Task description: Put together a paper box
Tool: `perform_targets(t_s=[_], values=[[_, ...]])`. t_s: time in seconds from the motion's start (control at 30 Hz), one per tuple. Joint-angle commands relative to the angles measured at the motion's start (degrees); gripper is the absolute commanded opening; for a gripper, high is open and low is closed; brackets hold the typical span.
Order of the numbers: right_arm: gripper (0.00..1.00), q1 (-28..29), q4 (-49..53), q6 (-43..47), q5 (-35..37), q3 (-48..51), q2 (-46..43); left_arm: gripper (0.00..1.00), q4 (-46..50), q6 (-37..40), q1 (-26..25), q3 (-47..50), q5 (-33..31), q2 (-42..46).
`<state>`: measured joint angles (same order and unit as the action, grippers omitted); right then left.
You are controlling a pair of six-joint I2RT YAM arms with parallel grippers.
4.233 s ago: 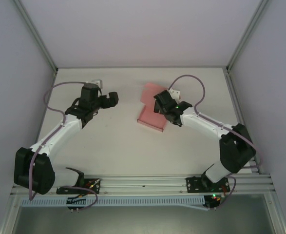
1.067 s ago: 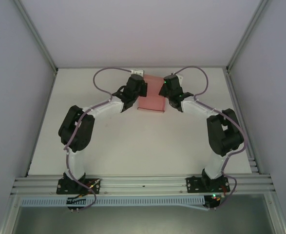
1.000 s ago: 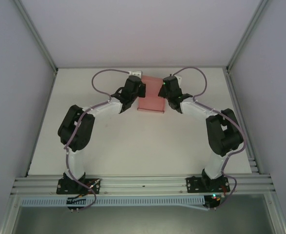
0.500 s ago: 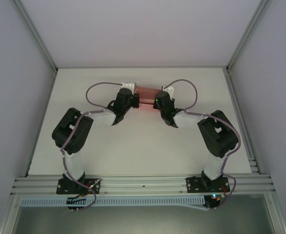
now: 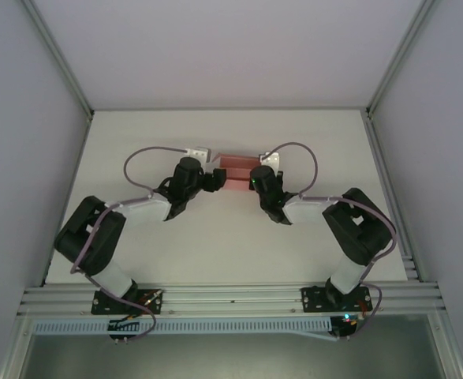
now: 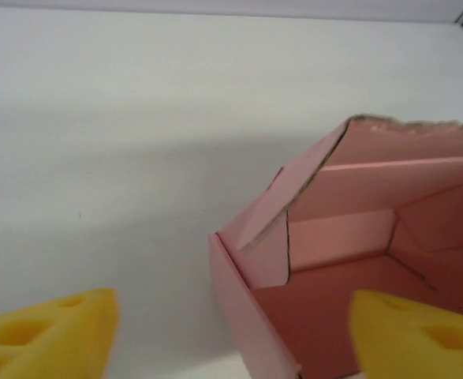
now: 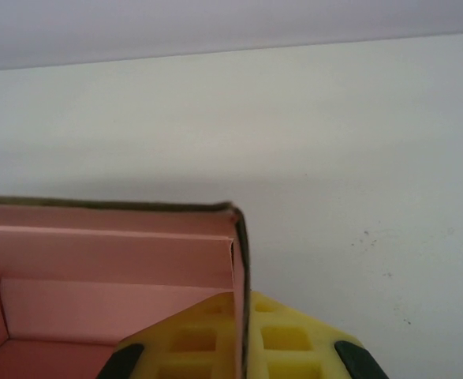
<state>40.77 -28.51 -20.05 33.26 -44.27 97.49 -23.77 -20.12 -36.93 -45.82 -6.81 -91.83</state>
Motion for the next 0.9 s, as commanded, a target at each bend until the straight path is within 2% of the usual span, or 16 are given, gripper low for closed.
perform_targets(t_s=[0.0, 0.03, 0.07, 0.33, 0.43, 0.6, 0.77, 0.87], values=[[0.02, 1.32, 2.85, 3.25, 1.81, 3.23, -1.38, 0.93, 6.11, -1.39, -0.34, 0.54, 0.69, 5.13], [0.03, 1.59, 2.61, 3.26, 1.94, 3.74, -2.0, 0.99, 8.04, -2.1, -0.38, 0.13, -0.08, 6.25], [0.05, 1.83, 2.46, 3.22, 1.98, 4.37, -2.74, 1.0, 10.03, -2.47, -0.34, -0.56, -0.66, 7.23], [0.18, 3.48, 1.82, 1.94, 0.55, 6.96, -6.85, 1.0, 18.55, -6.4, -0.26, -6.45, -0.59, 9.95], [0.23, 4.02, 1.58, 1.64, 0.74, 8.21, -7.52, 1.0, 18.21, -6.62, 0.07, -6.51, -0.68, 11.09], [0.26, 4.82, 3.67, 1.51, 0.07, 9.28, -9.75, 1.0, 19.08, -6.25, 0.37, -7.52, 0.9, 13.52], [0.41, 4.83, 8.13, 1.54, -0.93, 8.56, -14.89, 1.0, 24.59, -4.81, 2.63, -12.01, 3.99, 14.86], [0.48, 4.29, 11.41, 1.52, -0.39, 8.16, -18.44, 1.0, 30.0, -2.07, 6.71, -16.4, 12.62, 11.88]])
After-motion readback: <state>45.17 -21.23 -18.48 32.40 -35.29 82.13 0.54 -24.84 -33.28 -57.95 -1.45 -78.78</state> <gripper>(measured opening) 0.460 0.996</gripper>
